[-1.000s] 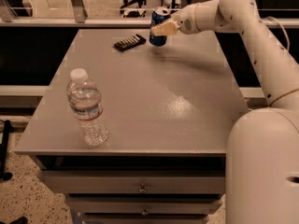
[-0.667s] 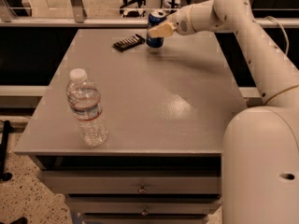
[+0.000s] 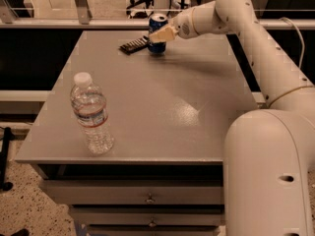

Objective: Move pepsi can near rxbar chocolate

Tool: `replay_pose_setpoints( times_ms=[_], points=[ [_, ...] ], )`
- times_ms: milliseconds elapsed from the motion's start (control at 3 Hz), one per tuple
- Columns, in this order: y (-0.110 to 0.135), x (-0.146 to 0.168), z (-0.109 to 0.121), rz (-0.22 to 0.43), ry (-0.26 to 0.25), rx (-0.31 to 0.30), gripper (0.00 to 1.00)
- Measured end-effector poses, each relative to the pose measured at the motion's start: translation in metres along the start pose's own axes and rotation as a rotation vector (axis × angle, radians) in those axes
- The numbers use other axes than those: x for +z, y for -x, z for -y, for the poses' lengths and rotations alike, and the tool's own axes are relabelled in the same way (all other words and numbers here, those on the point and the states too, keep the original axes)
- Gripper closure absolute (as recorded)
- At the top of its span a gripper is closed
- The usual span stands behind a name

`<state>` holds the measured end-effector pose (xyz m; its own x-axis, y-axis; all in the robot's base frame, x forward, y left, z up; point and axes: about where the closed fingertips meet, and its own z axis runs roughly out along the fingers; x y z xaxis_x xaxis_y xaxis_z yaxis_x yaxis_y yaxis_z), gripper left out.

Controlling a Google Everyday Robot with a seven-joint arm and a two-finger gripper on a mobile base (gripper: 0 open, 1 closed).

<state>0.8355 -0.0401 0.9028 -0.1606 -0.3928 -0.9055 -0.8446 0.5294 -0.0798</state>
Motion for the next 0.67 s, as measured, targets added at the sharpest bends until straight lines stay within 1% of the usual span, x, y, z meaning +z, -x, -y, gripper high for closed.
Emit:
replay_pose_setpoints(
  times_ms=[667],
  points=[
    [0.0021, 0.0204, -0.006, 0.007, 0.03, 0.011, 0.15]
  ],
)
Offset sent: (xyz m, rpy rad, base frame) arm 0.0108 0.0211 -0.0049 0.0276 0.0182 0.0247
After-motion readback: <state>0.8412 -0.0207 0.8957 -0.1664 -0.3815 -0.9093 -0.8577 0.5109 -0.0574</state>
